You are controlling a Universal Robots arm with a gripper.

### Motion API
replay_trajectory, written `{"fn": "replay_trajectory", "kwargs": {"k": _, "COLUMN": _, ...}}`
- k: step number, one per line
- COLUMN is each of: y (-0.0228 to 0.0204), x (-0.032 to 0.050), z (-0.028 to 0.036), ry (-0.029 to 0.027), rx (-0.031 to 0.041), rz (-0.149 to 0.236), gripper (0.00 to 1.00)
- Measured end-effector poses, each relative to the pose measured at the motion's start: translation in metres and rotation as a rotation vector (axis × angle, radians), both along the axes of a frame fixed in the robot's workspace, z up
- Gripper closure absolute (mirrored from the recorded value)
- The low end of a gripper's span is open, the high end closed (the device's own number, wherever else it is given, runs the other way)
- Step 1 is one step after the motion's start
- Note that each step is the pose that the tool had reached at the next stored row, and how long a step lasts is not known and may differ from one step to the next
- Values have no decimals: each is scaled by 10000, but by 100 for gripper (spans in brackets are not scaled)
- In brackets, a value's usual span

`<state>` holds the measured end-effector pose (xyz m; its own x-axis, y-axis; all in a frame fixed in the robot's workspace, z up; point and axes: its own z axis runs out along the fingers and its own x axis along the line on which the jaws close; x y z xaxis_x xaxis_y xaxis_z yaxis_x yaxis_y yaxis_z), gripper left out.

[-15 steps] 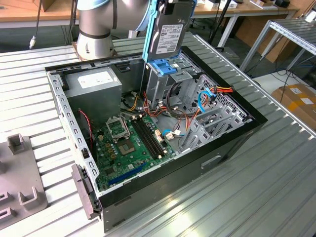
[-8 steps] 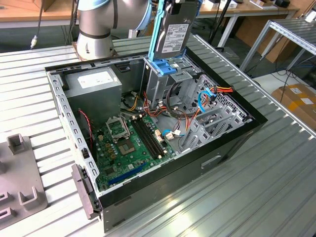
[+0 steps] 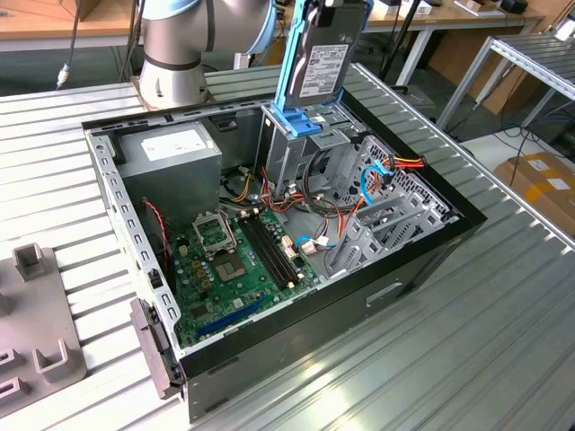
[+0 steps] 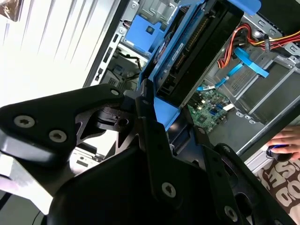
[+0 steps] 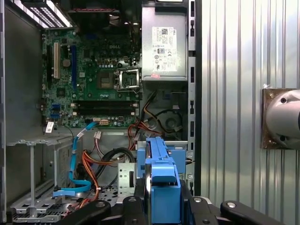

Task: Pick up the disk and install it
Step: 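Pick up the disk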

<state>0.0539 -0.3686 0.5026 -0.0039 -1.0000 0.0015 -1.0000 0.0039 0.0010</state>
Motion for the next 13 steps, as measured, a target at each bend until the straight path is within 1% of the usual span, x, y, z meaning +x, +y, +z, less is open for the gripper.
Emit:
{"fn": "replay_trajectory", "kwargs": {"k": 2, "y": -29, "x": 1, "z": 1, "ry": 1, "rx": -2, "rz": 0, "gripper": 63}}
{"fn": "replay_trajectory", "kwargs": {"k": 3, "y": -51, "x": 2, "z": 0, "ry": 0, "rx": -1, "rz": 0, "gripper": 63}}
{"fn": "replay_trajectory", "kwargs": {"k": 4, "y": -86, "x": 4, "z": 0, "ry": 0, "rx": 0, "rz": 0, "gripper": 63}}
{"fn": "replay_trajectory", "kwargs": {"k": 6, "y": -125, "x": 5, "z": 0, "ry": 0, "rx": -1, "rz": 0, "gripper": 63}}
{"fn": "replay_trajectory", "kwargs": {"k": 7, "y": -151, "x": 6, "z": 0, "ry": 0, "rx": -1, "rz": 1, "gripper": 63}}
{"fn": "replay_trajectory", "kwargs": {"k": 9, "y": -256, "x": 8, "z": 0, "ry": -1, "rx": -1, "rz": 1, "gripper": 63}}
{"fn": "replay_trajectory", "kwargs": {"k": 10, "y": -315, "x": 8, "z": 1, "ry": 1, "rx": -2, "rz": 0, "gripper": 63}}
{"fn": "replay_trajectory", "kwargs": {"k": 12, "y": -396, "x": 8, "z": 0, "ry": 0, "rx": 0, "rz": 0, "gripper": 63}}
{"fn": "replay_trajectory", "kwargs": {"k": 13, "y": -426, "x": 8, "z": 1, "ry": 0, "rx": -2, "rz": 0, "gripper": 63}}
